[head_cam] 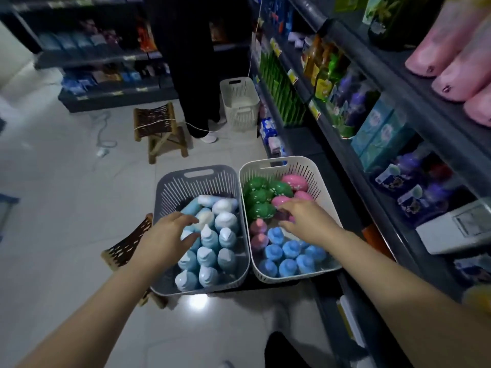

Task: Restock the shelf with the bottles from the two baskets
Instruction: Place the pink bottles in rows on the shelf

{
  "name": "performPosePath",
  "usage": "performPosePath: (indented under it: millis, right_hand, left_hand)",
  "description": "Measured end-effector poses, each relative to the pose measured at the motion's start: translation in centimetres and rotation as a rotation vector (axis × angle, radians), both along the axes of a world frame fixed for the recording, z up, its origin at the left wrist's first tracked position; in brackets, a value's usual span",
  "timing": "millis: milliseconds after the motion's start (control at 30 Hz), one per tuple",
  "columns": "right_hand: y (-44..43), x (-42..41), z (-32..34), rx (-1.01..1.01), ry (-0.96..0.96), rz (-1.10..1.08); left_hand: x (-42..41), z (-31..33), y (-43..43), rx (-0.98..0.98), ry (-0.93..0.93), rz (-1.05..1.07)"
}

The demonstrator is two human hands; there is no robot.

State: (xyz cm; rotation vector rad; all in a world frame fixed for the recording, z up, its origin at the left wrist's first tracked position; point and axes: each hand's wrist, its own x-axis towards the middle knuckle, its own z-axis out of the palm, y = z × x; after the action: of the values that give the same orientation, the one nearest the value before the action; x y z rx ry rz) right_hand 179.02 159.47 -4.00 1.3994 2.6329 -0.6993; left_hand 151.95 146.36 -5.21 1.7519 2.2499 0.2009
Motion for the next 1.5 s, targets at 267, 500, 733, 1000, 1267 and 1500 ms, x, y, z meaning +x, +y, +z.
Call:
performPosePath:
  millis: [267,500,733,1000,1267,1500]
  right_hand:
    - [6.8,-3.5,-9.5,-0.139,-0.005,0.104]
    - [8.6,-5.3,-16.3,-0.126,-0.124,0.352]
    - [8.5,-6.6,-19.3,-0.064,-0.264,0.534]
    - [8.3,-4.3,-17.9,-0.087,0.003,0.388]
    - [11.2,-4.2,-6.7,-0.167,0.477,0.016]
    - [12.6,-4.8,-2.4,-0.394,0.746,-0.079]
  left_hand:
    - [2.8,-3.8,3.7,0.013,-0.066,0.096]
    - [3.9,-8.3,4.8,-0.023,-0.151,0.16]
    - [3.0,-10.6,5.6,-0.043,-0.172,0.176]
    - [3.5,-10.6,7.4,0.019,-0.261,0.08]
    - [6.0,-8.3,12.4,0.003,-0.499,-0.093]
    - [6.4,-6.4,13.9,0.106,-0.861,0.04]
